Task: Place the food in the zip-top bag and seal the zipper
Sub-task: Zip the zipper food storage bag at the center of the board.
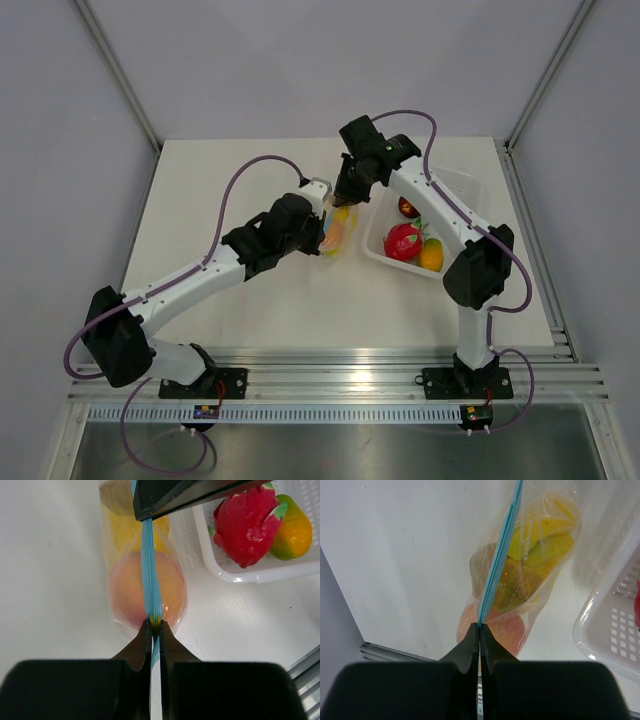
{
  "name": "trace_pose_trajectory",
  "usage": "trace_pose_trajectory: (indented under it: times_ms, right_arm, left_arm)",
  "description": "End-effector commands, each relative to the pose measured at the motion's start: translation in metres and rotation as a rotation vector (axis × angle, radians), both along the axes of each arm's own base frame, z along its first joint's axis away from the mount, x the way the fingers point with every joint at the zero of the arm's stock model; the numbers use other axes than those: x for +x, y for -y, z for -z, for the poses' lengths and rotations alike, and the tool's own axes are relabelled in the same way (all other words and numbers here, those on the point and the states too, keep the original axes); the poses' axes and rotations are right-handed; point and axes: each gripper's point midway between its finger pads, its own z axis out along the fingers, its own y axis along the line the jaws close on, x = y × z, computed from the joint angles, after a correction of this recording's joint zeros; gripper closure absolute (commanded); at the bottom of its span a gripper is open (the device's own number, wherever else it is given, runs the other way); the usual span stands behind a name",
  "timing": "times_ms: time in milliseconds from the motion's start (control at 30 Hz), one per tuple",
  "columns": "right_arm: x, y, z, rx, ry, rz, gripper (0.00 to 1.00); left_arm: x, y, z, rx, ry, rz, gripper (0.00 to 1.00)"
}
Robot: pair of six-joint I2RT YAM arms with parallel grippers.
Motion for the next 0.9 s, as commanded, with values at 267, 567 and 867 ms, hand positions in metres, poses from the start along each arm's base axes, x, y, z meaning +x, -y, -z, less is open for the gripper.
trace_pose_trajectory:
  times_ms: [267,567,867]
  right_arm:
    - [0.086,0.029,-0.053,0.070,0.275,0.155,1.00]
    - [0.090,0.028,-0.045,0.091,0.255,0.151,1.00]
    - [0.078,0.034,-0.025,0.065,0.225,0.139,1.00]
  left_arm:
    - [-0.059,-0.020,0.051,0.113,-0.233,0.110,1.00]
    - [-0.067,-0.029,0.065,0.142,-0.273,0.099,1.00]
    - [-0.056,-0.017,0.051,0.097,-0.235,0.097,1.00]
